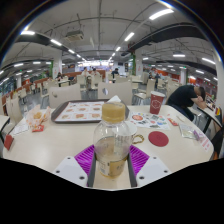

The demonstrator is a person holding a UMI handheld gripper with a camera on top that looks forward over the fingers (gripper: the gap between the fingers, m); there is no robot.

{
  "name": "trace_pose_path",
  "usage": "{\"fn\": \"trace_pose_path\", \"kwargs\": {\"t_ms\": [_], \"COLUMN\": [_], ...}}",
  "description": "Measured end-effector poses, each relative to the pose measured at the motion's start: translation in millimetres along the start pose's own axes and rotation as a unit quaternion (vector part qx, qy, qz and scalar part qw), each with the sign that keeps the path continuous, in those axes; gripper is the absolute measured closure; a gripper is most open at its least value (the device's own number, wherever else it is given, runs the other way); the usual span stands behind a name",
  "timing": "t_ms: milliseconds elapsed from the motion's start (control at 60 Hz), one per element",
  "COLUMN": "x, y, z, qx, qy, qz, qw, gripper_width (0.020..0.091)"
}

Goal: Pour water

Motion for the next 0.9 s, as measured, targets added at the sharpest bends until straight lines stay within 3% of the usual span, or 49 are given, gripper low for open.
{"fn": "trace_pose_path", "kwargs": {"t_ms": [133,300,467,533,617,733,900], "x": [2.0,18.1,66.4,77.1,88.5,84.6,62.5], "y": [0.4,-11.4,-33.2,-35.6,-34.7,-19.2,18.5], "z": [0.9,-14.2,-69.5,-96.3,-127.8,-154.2,-151.6], "qx": [0.000,-0.004,-0.021,-0.019,-0.003,0.031,0.065], "qy": [-0.016,-0.044,0.037,0.119,0.247,0.432,0.604], "qz": [-0.008,-0.032,-0.148,-0.219,-0.310,-0.413,-0.458], "qw": [1.000,0.999,0.988,0.968,0.918,0.801,0.649], "gripper_width": [0.0722,0.0726,0.0728,0.0727,0.0728,0.0728,0.0726]}}
Point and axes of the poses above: the point between the fingertips, and its own axes, seen from behind it with the camera up: x to the left, z down, y forward, the way the camera looks, the point moved 7 cm from there along -y, backward, against the way the camera looks, and after that the axes turned 15 degrees about x, right-handed, at the moved point
